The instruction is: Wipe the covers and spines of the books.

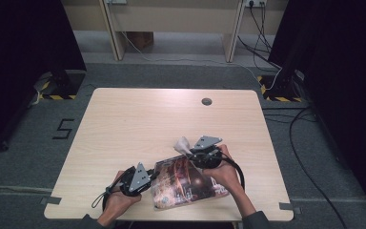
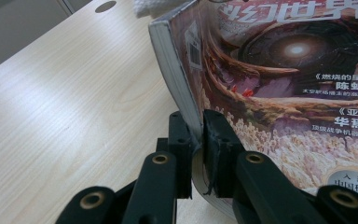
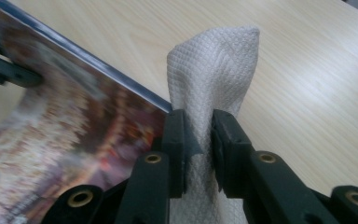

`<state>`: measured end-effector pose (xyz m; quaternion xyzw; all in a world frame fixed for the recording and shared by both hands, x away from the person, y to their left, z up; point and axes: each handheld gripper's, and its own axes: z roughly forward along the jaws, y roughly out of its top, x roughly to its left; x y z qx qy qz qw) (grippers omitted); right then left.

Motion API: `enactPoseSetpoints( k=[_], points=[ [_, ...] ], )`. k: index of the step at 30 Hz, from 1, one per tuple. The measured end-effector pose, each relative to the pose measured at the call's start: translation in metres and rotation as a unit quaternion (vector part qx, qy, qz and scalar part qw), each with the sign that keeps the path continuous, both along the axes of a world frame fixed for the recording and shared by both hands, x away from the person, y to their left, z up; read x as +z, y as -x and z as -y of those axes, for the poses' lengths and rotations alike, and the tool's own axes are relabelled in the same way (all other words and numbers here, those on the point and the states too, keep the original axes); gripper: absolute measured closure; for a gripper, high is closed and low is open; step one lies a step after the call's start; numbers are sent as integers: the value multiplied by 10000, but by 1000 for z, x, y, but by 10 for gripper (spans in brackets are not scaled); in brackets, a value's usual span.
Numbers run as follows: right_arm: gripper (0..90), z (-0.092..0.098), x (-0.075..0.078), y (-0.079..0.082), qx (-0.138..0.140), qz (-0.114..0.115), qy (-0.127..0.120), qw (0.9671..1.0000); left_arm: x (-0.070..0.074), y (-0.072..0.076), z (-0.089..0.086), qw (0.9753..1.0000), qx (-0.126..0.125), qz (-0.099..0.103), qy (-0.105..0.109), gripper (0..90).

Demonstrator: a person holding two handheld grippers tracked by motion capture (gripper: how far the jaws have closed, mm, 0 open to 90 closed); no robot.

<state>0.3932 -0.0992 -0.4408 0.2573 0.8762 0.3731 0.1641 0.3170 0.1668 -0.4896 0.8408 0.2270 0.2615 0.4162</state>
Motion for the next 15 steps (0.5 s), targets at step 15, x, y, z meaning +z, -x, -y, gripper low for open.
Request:
enactPoseSetpoints(
  k=[15],
  points=[
    [767, 4, -1, -5, -184, -68, 122, 9997, 1, 1, 0, 10000, 1, 2, 33, 817]
  ],
)
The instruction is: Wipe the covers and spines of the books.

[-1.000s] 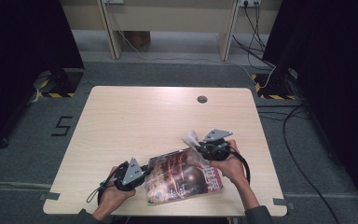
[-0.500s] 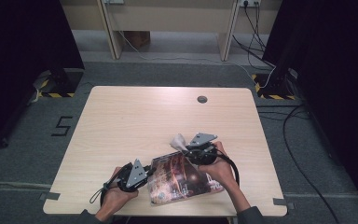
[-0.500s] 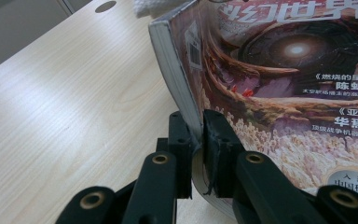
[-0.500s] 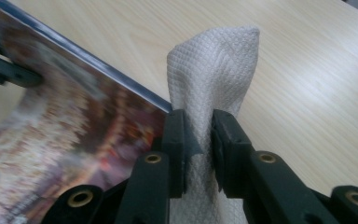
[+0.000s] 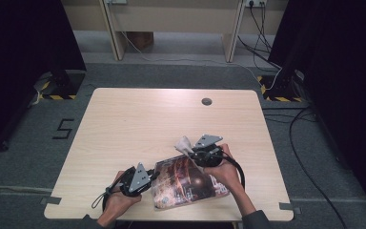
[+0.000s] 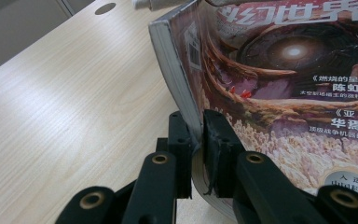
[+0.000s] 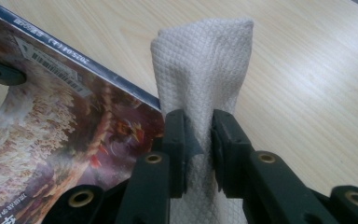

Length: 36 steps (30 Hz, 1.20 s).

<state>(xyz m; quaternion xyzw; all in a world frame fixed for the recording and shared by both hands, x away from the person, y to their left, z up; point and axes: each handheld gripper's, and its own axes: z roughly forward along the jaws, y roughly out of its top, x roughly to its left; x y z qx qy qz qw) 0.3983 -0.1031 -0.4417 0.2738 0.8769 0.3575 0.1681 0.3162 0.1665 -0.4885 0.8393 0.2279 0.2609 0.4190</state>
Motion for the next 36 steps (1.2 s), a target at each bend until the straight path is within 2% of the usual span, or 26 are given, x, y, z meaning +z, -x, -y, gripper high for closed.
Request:
enactPoseSetpoints(
  k=[2, 3, 4, 5, 7, 9, 10, 12, 15, 19, 21, 23, 26, 27, 29, 31, 34, 36],
  points=[
    [767, -6, 3, 2, 77, 77, 75, 9999, 0, 0, 0, 10000, 0, -21, 20, 817],
    [767, -15, 6, 6, 208, 121, 41, 9997, 0, 0, 1, 10000, -18, -33, 6, 814],
    [767, -15, 6, 6, 208, 121, 41, 9997, 0, 0, 2, 10000, -24, -22, -5, 814],
    [766, -27, 10, 11, 395, 168, 49, 9991, -1, 1, 3, 10000, -37, -21, -24, 809],
    [766, -31, 11, 13, 466, 156, 26, 9988, -1, 2, 4, 10000, -31, -14, -27, 808],
    [764, -45, 17, 23, 656, 206, -30, 9976, -1, 2, 3, 10000, -34, -14, -16, 808],
    [764, -45, 17, 23, 656, 206, -30, 9976, -1, 2, 3, 10000, -38, -11, -14, 808],
    [764, -56, 21, 31, 845, 257, -114, 9960, -1, 2, 4, 10000, -39, 11, -26, 808],
    [764, -60, 23, 33, 961, 327, -97, 9948, -1, 2, 5, 10000, -39, 18, -47, 808],
    [766, -57, 24, 30, 901, 347, -76, 9953, 0, 3, 5, 9999, -47, 57, -72, 808],
    [765, -52, 24, 27, 709, 303, -4, 9970, 0, 3, 5, 9999, -49, 69, -85, 807],
    [766, -50, 23, 26, 654, 234, -36, 9976, 0, 3, 6, 9999, -43, 75, -79, 808],
    [766, -55, 25, 29, 742, 320, 42, 9967, 0, 3, 7, 9999, -44, 104, -127, 808],
    [767, -59, 27, 31, 884, 391, 32, 9953, 1, 3, 7, 9998, -49, 104, -141, 808],
    [766, -67, 30, 36, 948, 361, 1, 9948, 0, 3, 7, 9998, -37, 121, -152, 807],
    [764, -74, 33, 39, 1124, 471, -3, 9925, 0, 3, 7, 9998, -45, 128, -157, 804],
    [765, -81, 34, 45, 1198, 638, 136, 9907, -1, 3, 7, 9998, -34, 130, -144, 804],
    [765, -80, 34, 44, 1205, 634, 115, 9906, 0, 3, 7, 9998, -34, 134, -154, 804]
  ],
)
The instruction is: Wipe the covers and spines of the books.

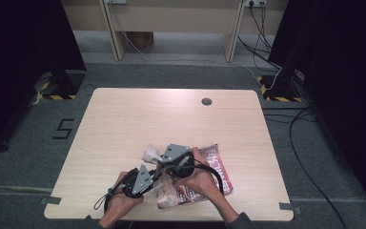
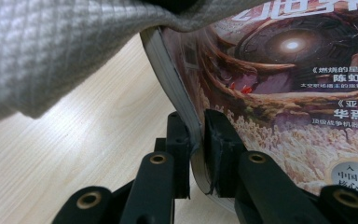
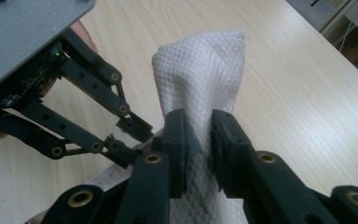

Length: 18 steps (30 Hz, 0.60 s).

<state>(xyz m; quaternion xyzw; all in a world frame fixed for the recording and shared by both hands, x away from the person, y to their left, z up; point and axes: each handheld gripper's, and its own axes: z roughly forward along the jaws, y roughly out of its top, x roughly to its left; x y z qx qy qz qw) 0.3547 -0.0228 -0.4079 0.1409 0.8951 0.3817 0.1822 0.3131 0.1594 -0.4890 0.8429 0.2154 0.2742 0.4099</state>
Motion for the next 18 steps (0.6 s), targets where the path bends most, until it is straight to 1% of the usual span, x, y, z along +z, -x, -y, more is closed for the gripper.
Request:
enactPoseSetpoints(
  k=[1, 2, 4, 5, 7, 8, 9, 11, 12, 15, 17, 18],
  points=[
    [765, 2, 0, -1, -55, -96, -39, 9999, 0, 0, 0, 10000, -3, 6, -17, 803],
    [765, 4, 0, -4, -52, -74, -47, 9999, 1, 0, 0, 10000, -10, 3, -29, 803],
    [765, 9, -1, -7, -250, -139, -39, 9996, 0, -1, 0, 10000, -12, 12, -26, 803],
    [766, 11, -2, -10, -213, -79, -38, 9997, 0, -1, 0, 10000, -2, 16, -32, 803],
    [768, 12, -2, -10, -296, -222, -132, 9992, 1, 0, 1, 10000, -13, 42, -51, 803],
    [767, 10, -1, -9, -270, -205, -129, 9993, 1, 0, 1, 10000, -11, 54, -61, 803],
    [767, 8, 0, -8, -168, -112, -107, 9997, 1, 0, 2, 10000, -6, 61, -68, 803],
    [767, 1, 2, -3, -78, -97, -117, 9999, 1, 0, 2, 9999, 4, 71, -105, 802],
    [767, -2, 3, -2, -15, -23, -95, 10000, 1, 1, 2, 9999, 6, 81, -113, 802],
    [767, -5, 3, 0, 44, 32, -26, 10000, 0, 0, 2, 9999, -12, 77, -137, 803],
    [767, -2, 2, -3, 38, -53, -61, 10000, 0, 1, 3, 9998, 6, 100, -152, 802],
    [767, 0, 1, -5, -5, -118, -121, 9999, 0, 1, 3, 9998, -9, 96, -160, 802]
  ],
)
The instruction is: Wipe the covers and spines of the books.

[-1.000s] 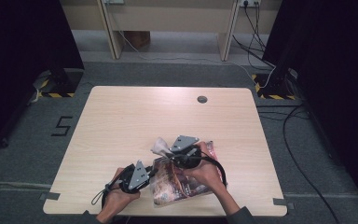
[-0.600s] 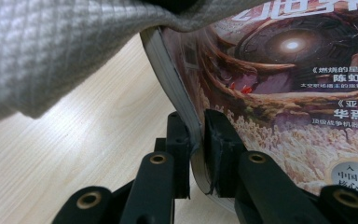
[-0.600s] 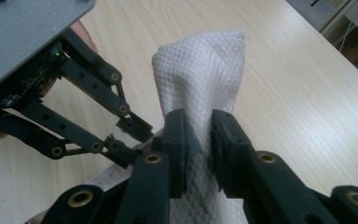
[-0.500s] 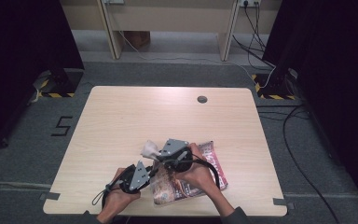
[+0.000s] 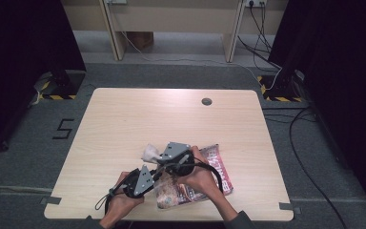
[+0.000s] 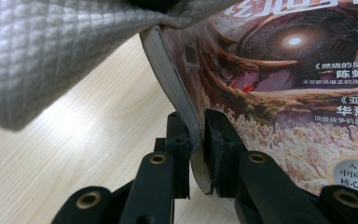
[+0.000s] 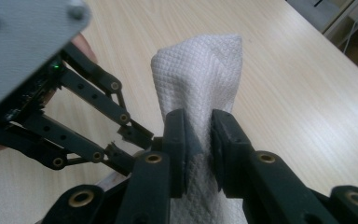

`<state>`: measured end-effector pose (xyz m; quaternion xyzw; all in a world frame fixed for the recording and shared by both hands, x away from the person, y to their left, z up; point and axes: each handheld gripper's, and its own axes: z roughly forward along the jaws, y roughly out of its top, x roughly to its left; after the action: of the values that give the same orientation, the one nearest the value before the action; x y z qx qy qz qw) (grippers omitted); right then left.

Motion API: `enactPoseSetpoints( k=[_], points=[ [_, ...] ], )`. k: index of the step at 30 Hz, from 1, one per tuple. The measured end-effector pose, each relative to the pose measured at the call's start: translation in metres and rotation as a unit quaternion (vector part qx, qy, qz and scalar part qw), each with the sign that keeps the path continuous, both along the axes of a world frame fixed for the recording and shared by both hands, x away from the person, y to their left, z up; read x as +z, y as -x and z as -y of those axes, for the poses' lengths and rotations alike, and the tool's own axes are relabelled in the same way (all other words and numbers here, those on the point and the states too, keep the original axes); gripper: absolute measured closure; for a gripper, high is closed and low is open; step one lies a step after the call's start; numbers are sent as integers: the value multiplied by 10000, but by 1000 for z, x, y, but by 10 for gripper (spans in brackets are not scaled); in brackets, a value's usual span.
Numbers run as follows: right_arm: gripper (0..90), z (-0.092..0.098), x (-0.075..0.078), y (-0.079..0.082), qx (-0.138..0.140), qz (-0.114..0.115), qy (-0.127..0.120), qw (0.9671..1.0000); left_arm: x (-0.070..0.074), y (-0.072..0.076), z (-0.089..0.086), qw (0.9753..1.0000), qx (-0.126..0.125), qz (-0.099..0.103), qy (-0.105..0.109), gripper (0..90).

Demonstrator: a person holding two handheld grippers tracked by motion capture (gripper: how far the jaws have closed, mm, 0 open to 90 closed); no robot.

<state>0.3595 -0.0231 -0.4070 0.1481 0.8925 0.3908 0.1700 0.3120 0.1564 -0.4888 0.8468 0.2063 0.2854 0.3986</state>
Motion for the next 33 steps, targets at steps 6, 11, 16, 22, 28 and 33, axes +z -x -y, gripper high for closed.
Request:
enactPoseSetpoints(
  k=[6, 11, 16, 22, 28, 33],
  points=[
    [769, 10, -3, -7, -266, -137, 31, 9995, 0, 0, 0, 10000, 1, 21, -2, 800],
    [768, 0, 1, 2, -68, 16, 77, 9999, 1, 1, 0, 10000, -2, 41, -61, 800],
    [766, -1, 0, 3, 9, 95, 157, 9998, -1, 0, 0, 10000, 1, 20, -41, 801],
    [765, 17, -6, -11, -319, -71, 155, 9993, -1, 1, 1, 10000, 0, 51, -51, 799],
    [766, 17, -5, -8, -347, -183, 56, 9992, 0, 1, 1, 10000, -12, 67, -68, 799],
    [765, 5, -1, 0, -54, 9, 121, 9999, 0, 1, 1, 9999, -4, 62, -82, 799]
  ],
)
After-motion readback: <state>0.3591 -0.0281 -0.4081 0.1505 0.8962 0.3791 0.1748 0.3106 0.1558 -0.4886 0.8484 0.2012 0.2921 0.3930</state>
